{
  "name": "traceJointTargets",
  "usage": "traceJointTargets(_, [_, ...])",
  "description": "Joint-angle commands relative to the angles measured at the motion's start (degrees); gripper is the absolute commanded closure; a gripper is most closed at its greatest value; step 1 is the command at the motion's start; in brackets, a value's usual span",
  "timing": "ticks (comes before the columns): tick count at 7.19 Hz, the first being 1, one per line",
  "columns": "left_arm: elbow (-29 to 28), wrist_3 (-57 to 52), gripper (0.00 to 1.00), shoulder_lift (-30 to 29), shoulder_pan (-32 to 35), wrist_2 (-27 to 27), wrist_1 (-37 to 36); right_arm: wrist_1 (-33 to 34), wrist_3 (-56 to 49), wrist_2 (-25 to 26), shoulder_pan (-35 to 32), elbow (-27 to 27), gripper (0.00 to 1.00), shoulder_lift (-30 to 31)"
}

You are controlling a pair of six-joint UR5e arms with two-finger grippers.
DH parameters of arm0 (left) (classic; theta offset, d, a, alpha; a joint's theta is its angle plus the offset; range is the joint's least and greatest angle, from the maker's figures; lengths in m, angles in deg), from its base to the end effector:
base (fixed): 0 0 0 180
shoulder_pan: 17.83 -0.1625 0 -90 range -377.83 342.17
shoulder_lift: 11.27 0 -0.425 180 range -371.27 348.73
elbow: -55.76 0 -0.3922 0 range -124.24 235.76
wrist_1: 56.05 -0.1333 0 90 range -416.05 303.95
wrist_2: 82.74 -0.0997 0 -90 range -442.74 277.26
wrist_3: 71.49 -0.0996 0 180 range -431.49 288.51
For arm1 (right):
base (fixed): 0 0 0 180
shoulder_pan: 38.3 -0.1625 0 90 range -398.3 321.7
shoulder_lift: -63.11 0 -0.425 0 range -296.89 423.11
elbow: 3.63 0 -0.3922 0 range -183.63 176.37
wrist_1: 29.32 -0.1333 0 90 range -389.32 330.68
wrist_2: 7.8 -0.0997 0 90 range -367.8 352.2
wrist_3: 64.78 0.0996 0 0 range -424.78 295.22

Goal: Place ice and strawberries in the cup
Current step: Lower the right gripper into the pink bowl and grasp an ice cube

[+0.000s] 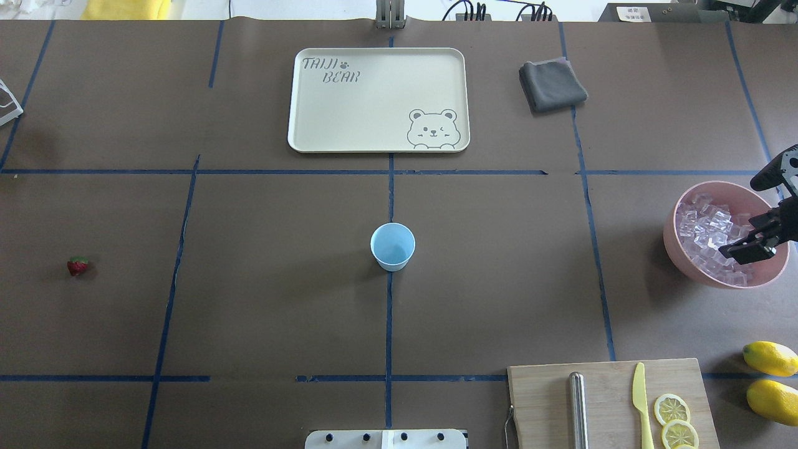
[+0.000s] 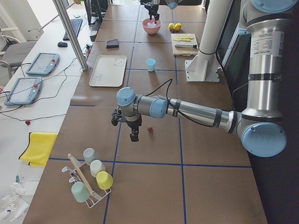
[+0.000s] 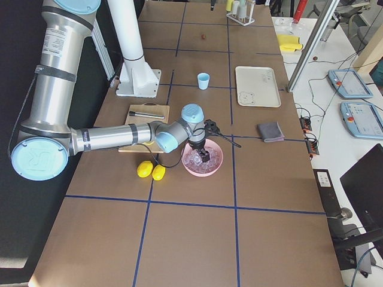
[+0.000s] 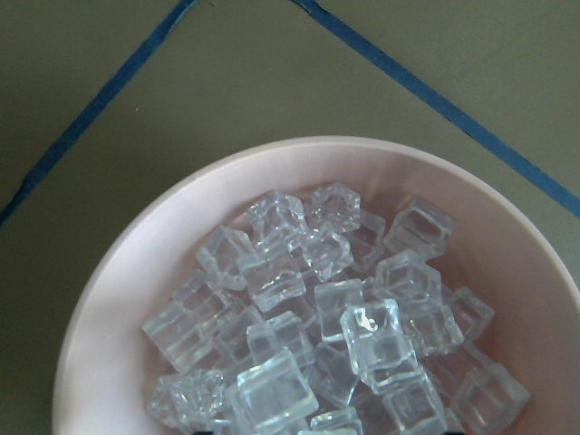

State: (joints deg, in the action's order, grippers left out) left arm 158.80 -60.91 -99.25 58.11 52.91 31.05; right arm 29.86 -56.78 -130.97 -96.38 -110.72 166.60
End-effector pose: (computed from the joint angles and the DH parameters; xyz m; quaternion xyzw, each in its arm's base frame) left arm 0.0560 -0.4793 0.5671 -0.0188 0.3920 0.0554 0.9181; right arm -0.1561 -0.3996 0.5636 0.1735 -0.3531 -0.2723 0.8781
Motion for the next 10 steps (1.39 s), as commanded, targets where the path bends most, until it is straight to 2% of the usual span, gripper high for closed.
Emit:
traceJointTargets(1, [-0.03, 0.05, 0.00, 0.00, 0.00, 0.48, 0.00, 0.24, -0.18, 0.12, 0.07, 0.30, 0.13, 0.83])
traceJointTargets(7, [-0.55, -0.12, 0.00, 0.09, 0.00, 3.03, 0.18, 0.33, -0.09, 0.12, 0.33, 1.09, 0.20, 0.83])
traceJointTargets(8, [-0.56, -0.04, 0.00, 0.09, 0.00, 3.12, 0.18, 0.33, -0.09, 0.12, 0.33, 1.26, 0.26, 0.83])
traceJointTargets(10, [-0.47, -0.21, 0.00, 0.44, 0.00, 3.12, 0.27, 0.33, -0.09, 0.12, 0.42, 1.35, 0.47, 0.83])
